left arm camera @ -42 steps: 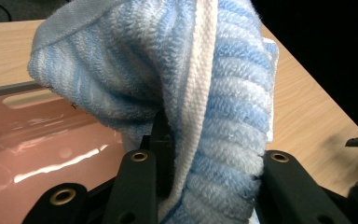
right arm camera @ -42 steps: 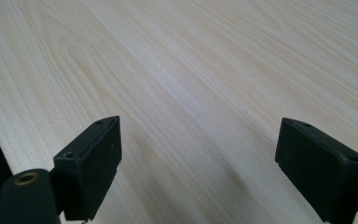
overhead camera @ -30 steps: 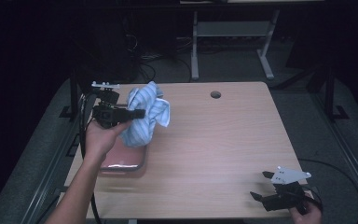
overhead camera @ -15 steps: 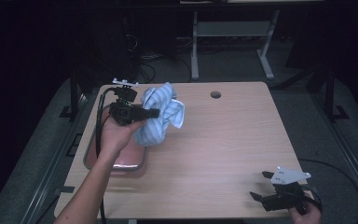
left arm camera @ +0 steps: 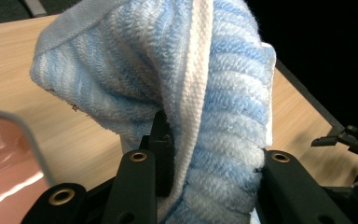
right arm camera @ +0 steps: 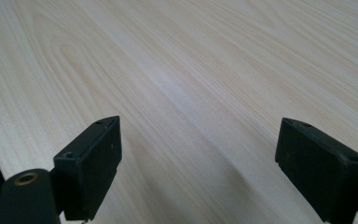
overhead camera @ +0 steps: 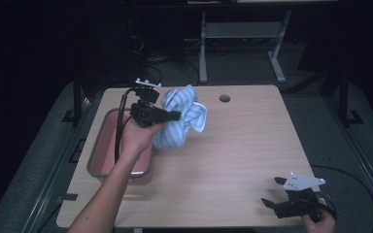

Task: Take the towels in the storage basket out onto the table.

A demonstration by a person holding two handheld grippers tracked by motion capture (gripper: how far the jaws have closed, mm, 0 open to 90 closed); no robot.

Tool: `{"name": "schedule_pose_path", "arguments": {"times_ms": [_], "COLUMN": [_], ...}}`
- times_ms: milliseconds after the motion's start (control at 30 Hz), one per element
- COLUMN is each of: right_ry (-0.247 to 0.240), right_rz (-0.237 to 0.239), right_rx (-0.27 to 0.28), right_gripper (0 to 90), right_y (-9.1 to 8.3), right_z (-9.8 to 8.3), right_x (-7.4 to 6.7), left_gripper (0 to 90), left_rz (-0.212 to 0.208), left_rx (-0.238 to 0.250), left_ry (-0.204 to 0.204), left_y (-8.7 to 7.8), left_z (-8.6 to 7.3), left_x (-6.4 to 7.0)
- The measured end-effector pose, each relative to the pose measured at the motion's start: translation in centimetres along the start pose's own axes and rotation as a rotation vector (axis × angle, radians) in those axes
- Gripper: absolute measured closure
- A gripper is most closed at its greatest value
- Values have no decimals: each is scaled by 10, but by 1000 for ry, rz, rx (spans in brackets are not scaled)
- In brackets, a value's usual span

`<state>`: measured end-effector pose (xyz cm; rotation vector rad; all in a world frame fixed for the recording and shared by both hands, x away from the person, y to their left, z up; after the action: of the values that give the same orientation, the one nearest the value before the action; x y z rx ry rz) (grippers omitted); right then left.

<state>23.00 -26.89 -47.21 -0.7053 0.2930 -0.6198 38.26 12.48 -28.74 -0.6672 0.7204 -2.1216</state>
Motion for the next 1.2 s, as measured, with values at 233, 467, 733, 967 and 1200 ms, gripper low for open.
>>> {"name": "schedule_pose_path", "arguments": {"times_ms": [233,467,733,967,1200], "right_ry": [10,8,13,9,14], "right_rz": [1,1,2,-2,-4], "right_rx": [4,3,6,3,2], "right_gripper": [139,138,138,138,138], "right_y": [0,-1,-1,-2,-2], "right_z": [0,-1,-2,-4,-4], "right_x": [1,2,2,3,4], "left_gripper": [675,675,675,675,674], "left_rz": [-18,-35,-29,-30,-49], "left_rx": [-24,-45,-39,-55,-63], "left_ry": [17,27,19,13,-2], "left_y": [17,33,46,58,79], "left_z": [3,3,2,1,2], "left_x": [12,22,27,31,39]}}
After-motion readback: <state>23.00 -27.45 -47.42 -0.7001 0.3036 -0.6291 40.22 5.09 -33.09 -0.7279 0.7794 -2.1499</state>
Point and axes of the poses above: each handheld gripper's, and its own axes: y roughly forward along the jaws, z roughly out of its top, x roughly to its right, the point moved 2 cm from there along y, roughly forward along the jaws, and after that the axes turned 6 degrees about z, right-handed, at the moved point
